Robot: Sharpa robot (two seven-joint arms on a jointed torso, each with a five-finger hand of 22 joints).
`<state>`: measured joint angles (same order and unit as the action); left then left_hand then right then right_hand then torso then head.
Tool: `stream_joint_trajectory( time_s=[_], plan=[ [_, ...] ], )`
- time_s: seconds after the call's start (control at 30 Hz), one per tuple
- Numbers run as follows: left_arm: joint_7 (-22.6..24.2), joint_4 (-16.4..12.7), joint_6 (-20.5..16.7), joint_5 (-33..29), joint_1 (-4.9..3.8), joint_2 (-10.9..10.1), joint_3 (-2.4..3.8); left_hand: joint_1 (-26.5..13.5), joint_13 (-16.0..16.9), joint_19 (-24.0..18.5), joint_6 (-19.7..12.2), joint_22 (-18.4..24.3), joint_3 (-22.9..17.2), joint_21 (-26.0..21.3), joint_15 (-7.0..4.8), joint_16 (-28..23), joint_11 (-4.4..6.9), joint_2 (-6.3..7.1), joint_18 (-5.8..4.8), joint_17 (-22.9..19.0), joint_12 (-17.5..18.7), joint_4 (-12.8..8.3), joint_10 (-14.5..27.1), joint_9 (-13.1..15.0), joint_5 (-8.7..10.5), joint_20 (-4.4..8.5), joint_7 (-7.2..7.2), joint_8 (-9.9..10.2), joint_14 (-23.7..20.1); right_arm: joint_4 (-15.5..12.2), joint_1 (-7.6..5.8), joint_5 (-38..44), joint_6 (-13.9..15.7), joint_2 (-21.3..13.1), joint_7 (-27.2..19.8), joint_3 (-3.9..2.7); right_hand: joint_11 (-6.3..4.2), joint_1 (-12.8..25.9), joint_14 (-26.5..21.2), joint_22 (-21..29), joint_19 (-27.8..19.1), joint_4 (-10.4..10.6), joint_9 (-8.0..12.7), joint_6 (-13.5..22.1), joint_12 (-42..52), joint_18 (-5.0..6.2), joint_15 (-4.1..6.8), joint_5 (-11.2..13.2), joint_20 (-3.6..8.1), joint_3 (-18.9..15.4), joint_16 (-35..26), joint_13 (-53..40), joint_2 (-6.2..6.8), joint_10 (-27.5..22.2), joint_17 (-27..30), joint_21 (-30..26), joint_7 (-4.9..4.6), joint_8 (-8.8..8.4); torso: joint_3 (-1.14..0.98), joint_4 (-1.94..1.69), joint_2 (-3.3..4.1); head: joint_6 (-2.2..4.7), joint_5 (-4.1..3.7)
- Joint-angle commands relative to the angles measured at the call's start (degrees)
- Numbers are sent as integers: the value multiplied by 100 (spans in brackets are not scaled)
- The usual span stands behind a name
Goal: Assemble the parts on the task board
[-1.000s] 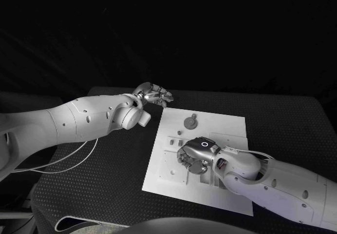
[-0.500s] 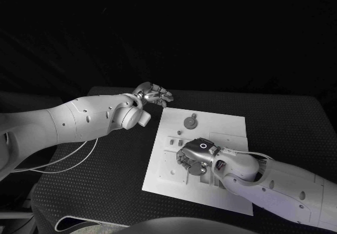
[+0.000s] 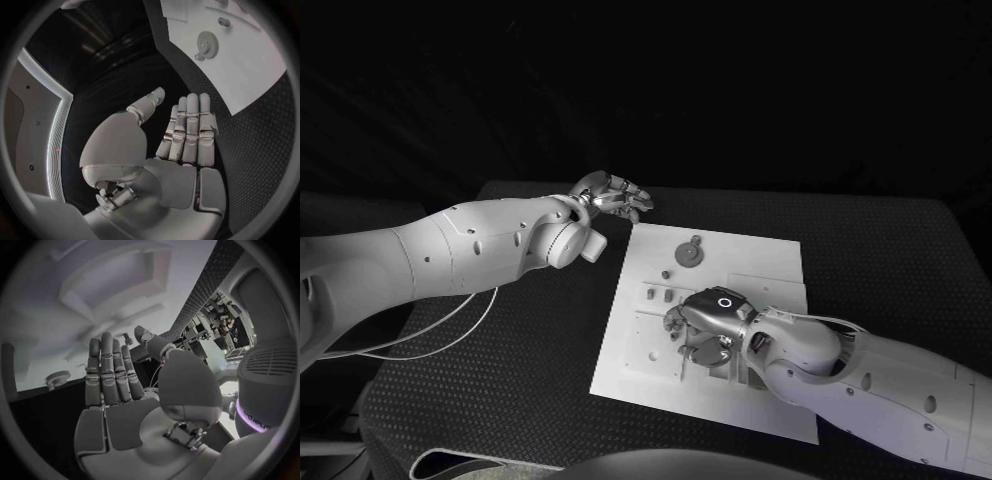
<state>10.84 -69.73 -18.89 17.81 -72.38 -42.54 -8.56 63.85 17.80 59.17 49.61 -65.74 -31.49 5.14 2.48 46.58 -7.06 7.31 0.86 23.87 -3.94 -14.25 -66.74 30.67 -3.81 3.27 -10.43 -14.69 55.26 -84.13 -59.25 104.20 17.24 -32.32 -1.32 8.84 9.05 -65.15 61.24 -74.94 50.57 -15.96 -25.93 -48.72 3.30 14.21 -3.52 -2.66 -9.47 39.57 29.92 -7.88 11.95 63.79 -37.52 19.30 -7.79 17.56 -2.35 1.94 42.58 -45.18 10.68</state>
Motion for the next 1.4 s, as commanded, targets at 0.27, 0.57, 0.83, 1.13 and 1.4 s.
stream_joint_trajectory(
  time_s=[0.27, 0.57, 0.83, 1.13, 1.4],
  plan=[
    [53, -5, 51, -31, -9, -18, 4, -32, -8, 45, -54, 6, 35, -25, -2, -43, -1, 37, 79, 12, 1, 0, 35, -10, -26, -4, -17, -2, 27, -360, -214, -122, 545, -392, 39, 1, 106, -23, -187, -137, -198, 81, 60, 288, 68, -23, -71, -20, -22, -135, -80, 60, 226, -303, -77, -44, 77, -83, -7, 6, 0, 73, -95],
    [79, 13, 72, -32, -8, -16, 3, -32, -8, 46, -55, 6, 35, -27, -2, -45, -2, 35, 79, 15, 0, 1, 37, -10, -26, -5, -17, -3, 27, -672, -576, -397, 250, -1001, 34, -253, -97, -132, 276, -149, 261, 121, 41, 173, 292, 79, 157, -20, 70, -230, 338, -58, 112, 59, -361, 334, -70, 53, -6, 9, -11, 176, -235],
    [97, 44, 69, -34, -8, -31, 3, -30, -6, 49, -49, 4, 35, -29, -2, -46, 0, 29, 80, 21, -4, 3, 33, -9, -27, -4, -16, -8, 30, -772, -728, -370, -628, -1525, 236, -327, -154, 25, 380, -135, 394, 221, 56, 146, 340, 79, 217, -20, 139, -302, 469, -103, 192, 173, -442, 469, -122, 94, -10, 22, -14, 255, -320],
    [97, 57, 89, -35, -7, -39, 2, -31, -5, 51, -48, 3, 36, -31, -3, -48, 1, 29, 80, 25, -5, 4, 31, -8, -27, -4, -15, -11, 32, -672, -715, -134, -1091, -1548, 377, -310, -8, 221, 117, -132, 148, 452, 115, 330, 112, 51, 80, -19, 89, -293, 418, -17, 451, -223, -449, 409, 63, 47, -18, 9, -3, 255, -350],
    [100, 61, 99, -35, -7, -26, 2, -32, -5, 52, -47, 3, 37, -32, -3, -50, 1, 27, 80, 28, -6, 6, 31, -8, -27, -4, -14, -12, 32, -461, -606, 3, -903, -1402, 392, -284, -9, 101, 159, -139, 184, 459, 110, 299, 119, 79, 86, -20, 96, -227, 482, -21, 369, -238, -482, 465, 37, 91, -6, -6, -1, 256, -374]
  ],
)
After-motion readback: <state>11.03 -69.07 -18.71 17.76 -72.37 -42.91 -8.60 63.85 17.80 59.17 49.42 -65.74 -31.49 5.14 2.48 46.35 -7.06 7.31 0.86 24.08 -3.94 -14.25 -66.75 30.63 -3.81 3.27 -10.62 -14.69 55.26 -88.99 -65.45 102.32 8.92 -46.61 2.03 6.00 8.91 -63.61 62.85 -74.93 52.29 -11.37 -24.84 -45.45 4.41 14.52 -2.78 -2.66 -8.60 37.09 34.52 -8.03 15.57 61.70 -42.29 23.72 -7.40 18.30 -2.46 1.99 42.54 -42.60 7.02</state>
